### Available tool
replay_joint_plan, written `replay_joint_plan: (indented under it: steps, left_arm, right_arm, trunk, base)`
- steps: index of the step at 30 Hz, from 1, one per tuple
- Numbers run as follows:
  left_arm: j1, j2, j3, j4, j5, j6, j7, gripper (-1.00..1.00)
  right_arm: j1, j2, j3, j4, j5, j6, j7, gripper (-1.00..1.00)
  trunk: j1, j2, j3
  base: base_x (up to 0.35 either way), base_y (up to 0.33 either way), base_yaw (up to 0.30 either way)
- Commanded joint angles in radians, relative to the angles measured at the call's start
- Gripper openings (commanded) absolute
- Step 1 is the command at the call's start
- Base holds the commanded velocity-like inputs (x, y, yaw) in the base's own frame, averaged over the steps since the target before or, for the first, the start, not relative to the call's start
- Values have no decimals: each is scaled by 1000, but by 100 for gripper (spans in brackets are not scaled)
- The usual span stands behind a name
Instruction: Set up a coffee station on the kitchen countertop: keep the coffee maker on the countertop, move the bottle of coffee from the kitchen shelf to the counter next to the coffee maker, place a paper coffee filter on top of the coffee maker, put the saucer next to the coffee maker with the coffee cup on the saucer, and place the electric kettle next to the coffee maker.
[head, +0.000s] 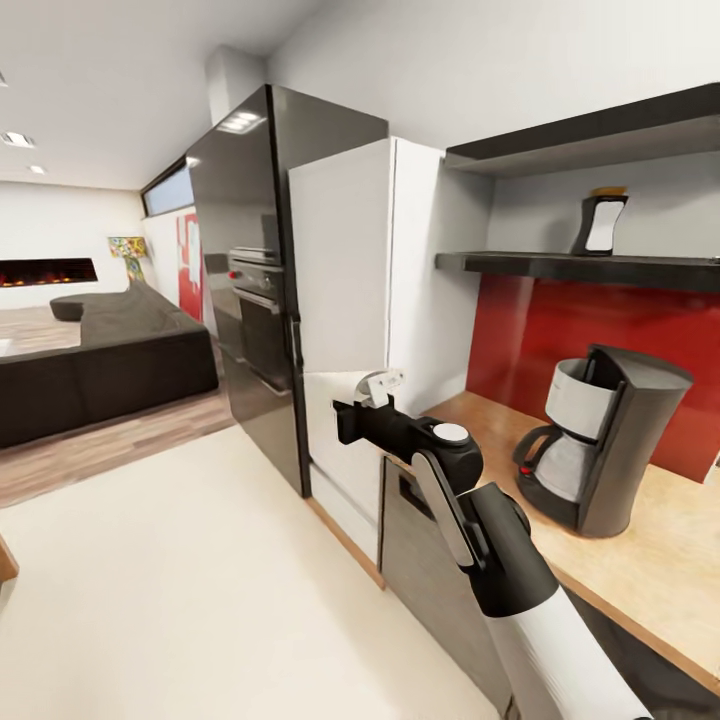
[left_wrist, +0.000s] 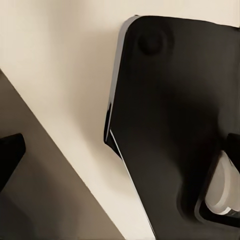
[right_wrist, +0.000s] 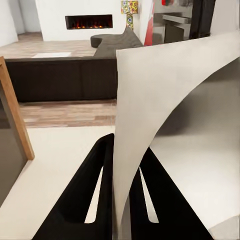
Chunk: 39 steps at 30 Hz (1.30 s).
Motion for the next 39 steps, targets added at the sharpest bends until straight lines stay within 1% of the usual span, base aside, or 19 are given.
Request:
replay_joint_plan:
  steps: [1,9,19,26,28,32,39]
  left_arm:
    - [1,0,0,-2,5,-5,1,100]
    - [1,-2,0,-2,6,-15,1,100]
    - [1,-5,2,-2,6,-15,1,100]
    - [1,-9,2,-2,6,-15,1,100]
    - [1,-16,2,-2,5,-15,1,100]
    - [1,-18,1,-2,5,-15,1,100]
    - [1,-18,0,-2,5,-15,1,100]
  right_arm:
    - [0,1,-1,0,-11,6,-1,-100]
    - [0,1,0,1,-11,6,-1,-100]
    - [0,1,0,1,-11,6,-1,-100]
    - [0,1,0,1,-11,6,-1,-100]
    - [0,1,0,1,-11,6,-1,-100]
    - [0,1,0,1,-11,6,-1,-100]
    - [0,1,0,1,-11,6,-1,-100]
  trunk:
    - [1,0,0]
    - [1,0,0]
    - [1,0,0]
    - [1,0,0]
    - [1,0,0]
    - [1,0,0]
    - [1,0,0]
  base:
    - [205,191,-300]
    - [223,211,-300]
    - [48,34,-300]
    - [185,211,-300]
    - [38,287,-300]
    - [11,254,-300]
    - [1,28,-300]
